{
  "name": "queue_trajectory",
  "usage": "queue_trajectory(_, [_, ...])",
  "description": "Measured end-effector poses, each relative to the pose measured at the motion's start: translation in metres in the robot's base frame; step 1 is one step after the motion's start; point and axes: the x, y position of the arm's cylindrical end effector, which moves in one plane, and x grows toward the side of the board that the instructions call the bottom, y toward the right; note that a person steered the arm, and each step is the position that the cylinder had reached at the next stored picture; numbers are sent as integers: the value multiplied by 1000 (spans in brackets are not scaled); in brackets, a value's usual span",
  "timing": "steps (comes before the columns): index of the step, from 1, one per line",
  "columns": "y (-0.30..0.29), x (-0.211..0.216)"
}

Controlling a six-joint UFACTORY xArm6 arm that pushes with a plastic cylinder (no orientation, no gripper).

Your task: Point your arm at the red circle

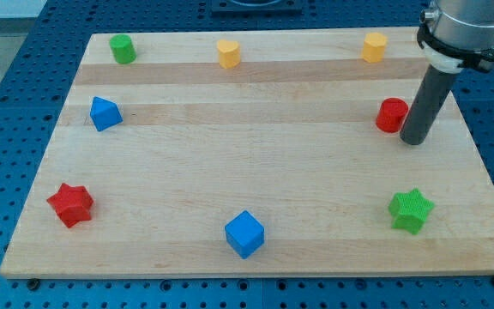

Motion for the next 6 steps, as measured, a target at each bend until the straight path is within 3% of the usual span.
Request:
queue_trajectory(3, [35, -40])
queue_trajectory(5, [47, -98])
queue_trajectory(6, [101, -127])
